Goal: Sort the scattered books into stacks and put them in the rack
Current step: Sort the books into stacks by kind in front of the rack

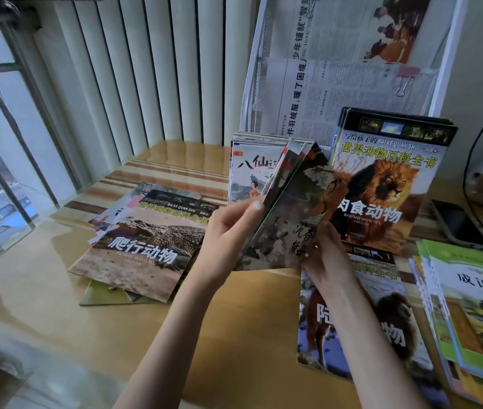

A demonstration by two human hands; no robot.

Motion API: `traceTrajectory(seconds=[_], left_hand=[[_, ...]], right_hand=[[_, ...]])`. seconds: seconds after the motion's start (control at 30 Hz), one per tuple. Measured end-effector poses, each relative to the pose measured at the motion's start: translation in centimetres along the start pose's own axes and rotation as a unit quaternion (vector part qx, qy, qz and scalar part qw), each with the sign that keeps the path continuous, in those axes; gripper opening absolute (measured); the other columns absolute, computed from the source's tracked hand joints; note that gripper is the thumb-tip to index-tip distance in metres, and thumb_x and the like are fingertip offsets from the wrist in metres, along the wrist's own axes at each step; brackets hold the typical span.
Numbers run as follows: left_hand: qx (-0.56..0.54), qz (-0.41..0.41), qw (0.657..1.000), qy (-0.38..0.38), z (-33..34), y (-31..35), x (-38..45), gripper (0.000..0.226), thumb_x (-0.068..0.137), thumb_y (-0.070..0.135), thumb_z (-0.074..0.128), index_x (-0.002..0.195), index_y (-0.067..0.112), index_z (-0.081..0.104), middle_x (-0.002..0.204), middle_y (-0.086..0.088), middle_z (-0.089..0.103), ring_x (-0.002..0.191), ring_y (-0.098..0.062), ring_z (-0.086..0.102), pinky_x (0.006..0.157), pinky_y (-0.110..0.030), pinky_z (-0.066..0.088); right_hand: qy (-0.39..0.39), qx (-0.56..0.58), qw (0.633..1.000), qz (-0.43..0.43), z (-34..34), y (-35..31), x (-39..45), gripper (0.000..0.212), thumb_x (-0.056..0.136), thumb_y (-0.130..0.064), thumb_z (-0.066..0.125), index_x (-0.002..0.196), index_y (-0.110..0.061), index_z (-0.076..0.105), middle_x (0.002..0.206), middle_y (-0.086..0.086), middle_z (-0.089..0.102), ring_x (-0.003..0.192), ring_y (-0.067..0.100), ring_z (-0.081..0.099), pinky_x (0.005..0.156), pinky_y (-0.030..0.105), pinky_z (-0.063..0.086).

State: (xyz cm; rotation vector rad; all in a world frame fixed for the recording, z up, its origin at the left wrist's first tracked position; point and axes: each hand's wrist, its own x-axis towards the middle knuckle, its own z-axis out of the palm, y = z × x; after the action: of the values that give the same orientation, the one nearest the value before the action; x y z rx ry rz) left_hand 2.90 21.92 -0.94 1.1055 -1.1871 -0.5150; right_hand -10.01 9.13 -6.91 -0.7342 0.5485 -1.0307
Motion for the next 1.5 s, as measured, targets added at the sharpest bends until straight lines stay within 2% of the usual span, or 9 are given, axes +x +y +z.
traceTrajectory(seconds=[0.1, 0.47, 0.63, 0.87, 1.03, 1.13, 1.3, 1.4, 1.5], left_hand=[[0.026, -0.004, 1.0, 0.014, -0.1, 0.3, 0.4, 0.031, 0.097, 0.019, 0.05, 0.082, -0.005, 0.06, 0.065, -0.028, 0.043, 0.06, -0.018, 0.04, 0.054, -0.028, 0.03], [0.064, -0.032, 0.988, 0.133, -0.5, -0.8, 0.6, 0.036, 0.098, 0.014, 0.047, 0.073, -0.009, 0.038, 0.062, -0.009, 0.029, 0.056, -0.018, 0.025, 0.047, -0.024, 0.021], [0.118, -0.007, 0.974, 0.191, -0.4, -1.8, 0.3, 0.032, 0.099, 0.018, 0.045, 0.077, -0.006, 0.045, 0.062, -0.012, 0.035, 0.058, -0.016, 0.03, 0.051, -0.029, 0.027], [0.137, 0.002, 0.956, 0.258, -0.7, -2.6, 0.8, 0.028, 0.101, 0.015, 0.039, 0.076, 0.004, 0.042, 0.064, 0.001, 0.035, 0.057, -0.008, 0.028, 0.052, -0.021, 0.025], [0.111, 0.0, 0.969, 0.221, -1.4, -2.7, 0.8, 0.027, 0.101, 0.013, 0.039, 0.078, 0.0, 0.043, 0.068, -0.005, 0.037, 0.062, -0.011, 0.032, 0.055, -0.02, 0.028], [0.034, -0.032, 0.982, 0.181, -1.6, -2.4, 0.6, 0.022, 0.101, 0.016, 0.041, 0.085, 0.012, 0.055, 0.078, 0.003, 0.054, 0.075, -0.008, 0.048, 0.068, -0.02, 0.04], [-0.031, -0.102, 0.98, 0.167, -2.1, -3.2, 0.6, 0.022, 0.099, 0.03, 0.044, 0.099, 0.027, 0.066, 0.109, -0.004, 0.066, 0.109, -0.023, 0.059, 0.101, -0.05, 0.042], [-0.036, -0.101, 0.977, 0.182, -2.2, -3.8, 0.5, 0.024, 0.098, 0.033, 0.045, 0.106, 0.025, 0.066, 0.114, -0.005, 0.066, 0.111, -0.023, 0.059, 0.101, -0.051, 0.042], [-0.007, -0.082, 0.973, 0.214, -1.8, -3.8, 0.4, 0.026, 0.101, 0.026, 0.041, 0.088, 0.027, 0.063, 0.092, -0.005, 0.061, 0.087, -0.02, 0.055, 0.081, -0.042, 0.043]], right_hand=[[0.004, 0.008, 1.0, 0.006, 0.2, 0.0, -0.2, 0.018, 0.1, -0.014, 0.038, 0.102, -0.013, 0.055, 0.1, 0.008, 0.065, 0.09, 0.022, 0.063, 0.071, 0.037, 0.054], [-0.028, 0.027, 0.999, 0.017, 0.6, -0.1, -0.6, 0.021, 0.098, -0.013, 0.042, 0.087, -0.018, 0.059, 0.089, 0.002, 0.071, 0.085, 0.021, 0.065, 0.086, 0.045, 0.047], [0.02, -0.058, 0.997, -0.044, 0.8, -0.1, -1.1, 0.025, 0.095, -0.015, 0.05, 0.07, -0.018, 0.055, 0.059, -0.006, 0.05, 0.051, 0.007, 0.047, 0.054, 0.024, 0.04], [0.101, -0.119, 0.983, -0.094, 0.5, -0.3, -1.0, 0.022, 0.091, -0.018, 0.06, 0.069, -0.019, 0.059, 0.054, -0.008, 0.045, 0.052, 0.008, 0.029, 0.052, 0.025, 0.022], [0.042, -0.092, 0.991, -0.086, 0.9, -0.6, -1.1, 0.015, 0.089, -0.007, 0.059, 0.086, -0.021, 0.062, 0.073, -0.006, 0.058, 0.068, 0.008, 0.052, 0.07, 0.028, 0.042], [-0.02, -0.081, 0.991, -0.105, 1.1, -0.7, -1.3, 0.034, 0.086, 0.005, 0.057, 0.104, -0.024, 0.057, 0.083, -0.004, 0.063, 0.082, 0.012, 0.056, 0.082, 0.037, 0.044], [-0.028, -0.082, 0.991, -0.1, 1.1, -0.9, -1.5, 0.017, 0.081, -0.014, 0.063, 0.094, -0.022, 0.058, 0.085, -0.009, 0.063, 0.082, 0.011, 0.054, 0.092, 0.041, 0.036], [-0.021, -0.124, 0.988, -0.093, 1.0, -0.7, -1.4, 0.004, 0.086, -0.021, 0.059, 0.088, -0.023, 0.062, 0.082, -0.01, 0.059, 0.08, 0.01, 0.053, 0.097, 0.04, 0.036], [0.016, -0.165, 0.98, -0.112, 0.8, -0.7, -1.5, 0.011, 0.089, -0.03, 0.058, 0.079, -0.029, 0.061, 0.079, -0.01, 0.055, 0.078, 0.012, 0.047, 0.082, 0.038, 0.038]])
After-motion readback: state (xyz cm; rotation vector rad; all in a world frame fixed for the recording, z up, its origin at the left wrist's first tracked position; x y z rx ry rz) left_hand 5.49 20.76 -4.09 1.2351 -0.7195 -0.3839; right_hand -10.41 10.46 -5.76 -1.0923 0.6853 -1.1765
